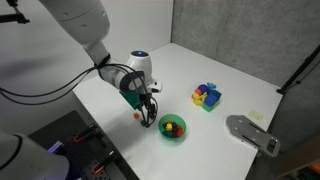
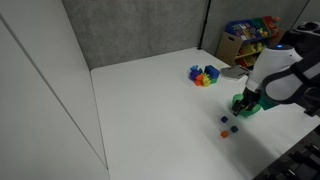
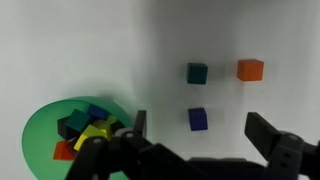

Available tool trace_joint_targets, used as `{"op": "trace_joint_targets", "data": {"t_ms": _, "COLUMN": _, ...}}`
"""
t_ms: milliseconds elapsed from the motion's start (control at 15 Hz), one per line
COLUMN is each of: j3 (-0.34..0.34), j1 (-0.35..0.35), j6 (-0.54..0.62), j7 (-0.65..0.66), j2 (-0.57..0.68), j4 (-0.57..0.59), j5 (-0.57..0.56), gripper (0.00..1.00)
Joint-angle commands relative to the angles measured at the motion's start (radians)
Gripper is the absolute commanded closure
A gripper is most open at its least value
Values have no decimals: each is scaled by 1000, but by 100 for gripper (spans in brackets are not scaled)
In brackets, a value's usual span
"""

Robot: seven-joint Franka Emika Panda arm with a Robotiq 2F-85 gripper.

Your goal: Put the purple block in the bowl

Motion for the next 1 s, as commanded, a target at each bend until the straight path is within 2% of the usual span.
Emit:
{"op": "trace_joint_targets", "data": {"t_ms": 0, "j3": 21, "j1": 2, "j6": -2, "j7": -30, "j2": 111, "j4": 106, "j5": 75, "gripper": 0}}
{"op": "trace_joint_targets", "data": {"t_ms": 533, "j3": 21, "j1": 32, "j6": 30, "j7": -34, "j2": 291, "j4": 254, "j5": 103, "gripper": 0}}
{"op": "trace_joint_targets", "data": {"t_ms": 933, "j3": 25, "j1": 30, "j6": 58, "j7": -64, "j2": 358, "j4": 300, "j5": 100, "gripper": 0}}
